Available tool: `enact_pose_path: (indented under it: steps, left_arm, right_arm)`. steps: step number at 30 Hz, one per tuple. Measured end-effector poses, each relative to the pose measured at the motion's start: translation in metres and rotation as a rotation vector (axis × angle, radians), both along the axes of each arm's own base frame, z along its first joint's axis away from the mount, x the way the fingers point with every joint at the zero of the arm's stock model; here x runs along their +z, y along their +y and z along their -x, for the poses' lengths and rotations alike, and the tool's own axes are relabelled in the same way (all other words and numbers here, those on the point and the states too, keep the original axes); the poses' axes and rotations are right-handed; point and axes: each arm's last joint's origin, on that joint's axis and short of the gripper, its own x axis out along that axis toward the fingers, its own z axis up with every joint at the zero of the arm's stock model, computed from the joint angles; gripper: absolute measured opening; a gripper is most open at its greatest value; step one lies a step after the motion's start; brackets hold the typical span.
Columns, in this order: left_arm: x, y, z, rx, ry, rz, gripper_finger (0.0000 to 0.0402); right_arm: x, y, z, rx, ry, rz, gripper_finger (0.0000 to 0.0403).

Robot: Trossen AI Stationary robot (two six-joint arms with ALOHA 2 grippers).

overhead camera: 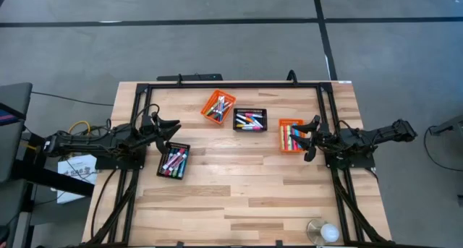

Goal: Pick & Place Markers
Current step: Return to Home Position

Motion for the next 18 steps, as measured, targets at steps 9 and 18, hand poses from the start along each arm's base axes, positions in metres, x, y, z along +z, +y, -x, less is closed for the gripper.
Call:
enact_pose_path:
  steps: [9, 18]
  left_arm:
    - [0.0000, 0.0000, 0.0000, 0.000, 0.000, 0.000, 0.0108]
    - [0.0000, 0.0000, 0.0000, 0.000, 0.000, 0.000, 0.0108]
  right_arm:
    - [0.0000, 0.0000, 0.0000, 0.000, 0.000, 0.000, 0.0185]
    - [0.0000, 0.0000, 0.0000, 0.000, 0.000, 0.000, 0.0180]
